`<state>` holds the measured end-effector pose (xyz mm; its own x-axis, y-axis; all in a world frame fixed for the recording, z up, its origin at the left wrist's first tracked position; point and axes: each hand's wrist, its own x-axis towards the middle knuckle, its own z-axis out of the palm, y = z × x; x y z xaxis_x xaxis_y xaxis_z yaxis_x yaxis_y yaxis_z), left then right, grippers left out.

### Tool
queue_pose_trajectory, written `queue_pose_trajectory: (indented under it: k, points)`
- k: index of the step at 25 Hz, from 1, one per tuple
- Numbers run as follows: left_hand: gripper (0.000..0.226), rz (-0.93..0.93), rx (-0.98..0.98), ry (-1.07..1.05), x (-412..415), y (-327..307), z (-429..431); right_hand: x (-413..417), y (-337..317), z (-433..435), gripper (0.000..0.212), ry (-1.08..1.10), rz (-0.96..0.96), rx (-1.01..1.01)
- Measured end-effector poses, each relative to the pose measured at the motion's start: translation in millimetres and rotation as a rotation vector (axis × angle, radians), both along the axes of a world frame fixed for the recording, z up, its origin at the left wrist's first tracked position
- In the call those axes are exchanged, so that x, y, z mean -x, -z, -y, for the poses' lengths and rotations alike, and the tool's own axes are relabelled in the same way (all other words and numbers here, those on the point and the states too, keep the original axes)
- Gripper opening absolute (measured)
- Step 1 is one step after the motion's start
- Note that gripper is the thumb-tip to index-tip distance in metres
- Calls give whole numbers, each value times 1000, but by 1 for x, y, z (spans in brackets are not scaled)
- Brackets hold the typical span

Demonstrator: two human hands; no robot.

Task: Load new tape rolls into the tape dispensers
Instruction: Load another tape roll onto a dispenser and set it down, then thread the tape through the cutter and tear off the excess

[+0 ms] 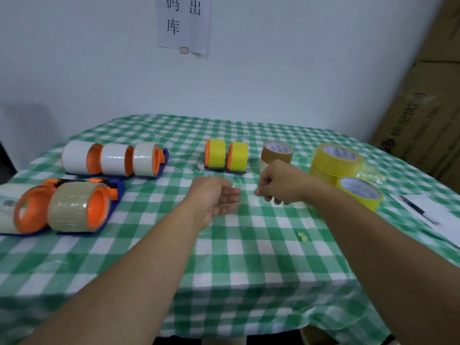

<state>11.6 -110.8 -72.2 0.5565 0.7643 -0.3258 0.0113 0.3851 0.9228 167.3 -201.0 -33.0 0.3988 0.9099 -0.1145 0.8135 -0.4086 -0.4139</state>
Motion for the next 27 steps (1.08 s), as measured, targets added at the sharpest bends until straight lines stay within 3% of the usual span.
queue_pose_trajectory:
  k: [8,12,17,27]
  points:
    - [12,45,-13,-453,29,-8,-69,48,-7,-99,23,-42,-259,-168]
    - [29,49,3,-591,40,2,-92,76,4,-147,17,-56,-440,-229]
    - [25,91,61,-635,45,15,-91,99,21,-183,16,-32,-711,-243]
    - [27,147,125,-642,57,6,-91,117,40,-207,20,2,-965,-243]
